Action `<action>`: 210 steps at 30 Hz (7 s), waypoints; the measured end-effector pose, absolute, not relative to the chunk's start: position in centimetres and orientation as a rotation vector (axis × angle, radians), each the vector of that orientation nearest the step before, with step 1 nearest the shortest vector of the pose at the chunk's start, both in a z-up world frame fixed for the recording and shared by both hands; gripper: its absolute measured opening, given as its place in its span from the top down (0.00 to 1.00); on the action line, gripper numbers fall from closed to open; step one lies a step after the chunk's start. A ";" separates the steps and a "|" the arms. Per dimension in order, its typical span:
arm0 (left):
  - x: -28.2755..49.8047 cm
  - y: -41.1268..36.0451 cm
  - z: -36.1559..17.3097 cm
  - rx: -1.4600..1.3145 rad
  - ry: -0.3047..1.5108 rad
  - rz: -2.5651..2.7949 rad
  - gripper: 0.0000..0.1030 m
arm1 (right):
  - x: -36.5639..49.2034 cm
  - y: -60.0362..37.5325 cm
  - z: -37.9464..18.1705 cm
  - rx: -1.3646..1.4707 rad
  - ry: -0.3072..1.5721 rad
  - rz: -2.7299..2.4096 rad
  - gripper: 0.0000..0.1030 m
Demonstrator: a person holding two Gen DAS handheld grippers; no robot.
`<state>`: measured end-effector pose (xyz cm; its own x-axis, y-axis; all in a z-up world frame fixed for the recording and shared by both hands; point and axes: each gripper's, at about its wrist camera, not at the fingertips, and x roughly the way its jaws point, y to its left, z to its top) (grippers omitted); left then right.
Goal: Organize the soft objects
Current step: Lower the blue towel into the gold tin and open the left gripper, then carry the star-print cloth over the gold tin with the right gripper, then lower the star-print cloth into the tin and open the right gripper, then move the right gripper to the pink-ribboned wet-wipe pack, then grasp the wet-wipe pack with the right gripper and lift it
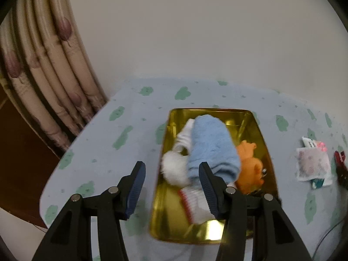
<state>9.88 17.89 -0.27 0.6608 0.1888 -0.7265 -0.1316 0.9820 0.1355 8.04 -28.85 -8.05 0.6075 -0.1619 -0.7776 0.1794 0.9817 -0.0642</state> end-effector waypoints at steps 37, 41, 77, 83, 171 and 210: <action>5.6 25.7 -1.2 -0.160 0.725 0.330 0.48 | 7.4 -17.8 0.0 0.004 0.793 0.004 0.77; 5.6 26.2 -1.4 -0.189 0.734 0.342 0.48 | 7.8 -13.9 0.6 -0.016 0.794 0.093 0.77; 5.5 27.1 -1.5 -0.237 0.738 0.371 0.48 | 13.1 8.0 -2.7 -0.224 0.842 0.420 0.77; 5.6 27.2 -1.5 -0.234 0.739 0.369 0.48 | 12.1 8.0 -2.6 -0.220 0.844 0.434 0.59; 6.4 26.1 -1.7 -0.154 0.755 0.368 0.48 | 14.8 -18.2 -8.2 0.032 0.954 -0.111 0.25; 7.4 8.4 0.8 0.156 0.758 -0.138 0.35 | 5.9 -31.1 -7.6 0.135 0.916 -0.259 0.30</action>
